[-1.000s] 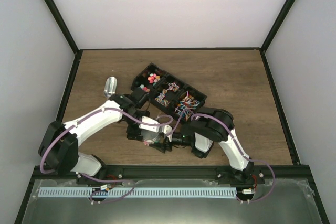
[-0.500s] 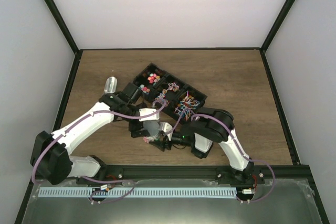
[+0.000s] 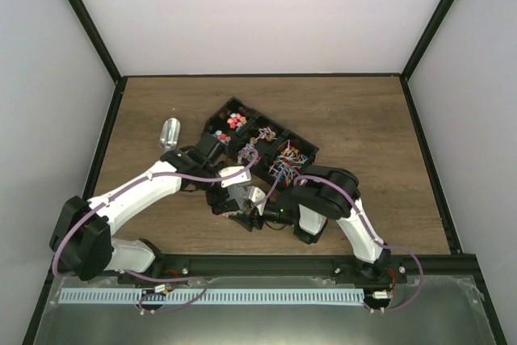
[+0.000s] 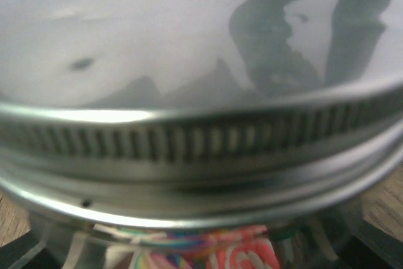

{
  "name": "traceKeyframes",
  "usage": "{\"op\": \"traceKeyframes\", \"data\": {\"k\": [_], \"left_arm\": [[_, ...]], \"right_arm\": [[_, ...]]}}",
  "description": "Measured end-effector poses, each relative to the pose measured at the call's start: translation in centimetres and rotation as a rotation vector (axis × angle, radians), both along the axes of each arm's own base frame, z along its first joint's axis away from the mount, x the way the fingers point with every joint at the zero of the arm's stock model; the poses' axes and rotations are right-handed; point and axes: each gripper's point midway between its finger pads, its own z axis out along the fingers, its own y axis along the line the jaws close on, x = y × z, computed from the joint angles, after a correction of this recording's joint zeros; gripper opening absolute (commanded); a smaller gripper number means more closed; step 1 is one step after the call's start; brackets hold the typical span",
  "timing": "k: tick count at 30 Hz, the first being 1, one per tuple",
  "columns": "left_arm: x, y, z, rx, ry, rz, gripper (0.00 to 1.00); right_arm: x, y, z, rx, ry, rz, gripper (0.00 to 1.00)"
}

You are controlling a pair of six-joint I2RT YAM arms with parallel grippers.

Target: Pack the candies

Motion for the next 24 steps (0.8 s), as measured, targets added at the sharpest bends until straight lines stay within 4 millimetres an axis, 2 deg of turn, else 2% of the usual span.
{"op": "traceKeyframes", "data": {"k": [7,13,24], "left_arm": [[-0.1,0.6,-1.3,0.051,0.001,0.011,0.99],[0.0,0.7,-1.4,0.059,-0.010,0.000,0.77],[0.2,0.8,-1.3,0.091,-0.039,-0.111,0.74]], "right_arm": [[0.1,0.1,0.0,0.002,-0.002,-0.003,0.58],[0.1,0.1,0.0,0.002,0.002,-0.004,0.57],[0.4,0.0,0.0,-0.003,-0.013,-0.016,0.55]]}}
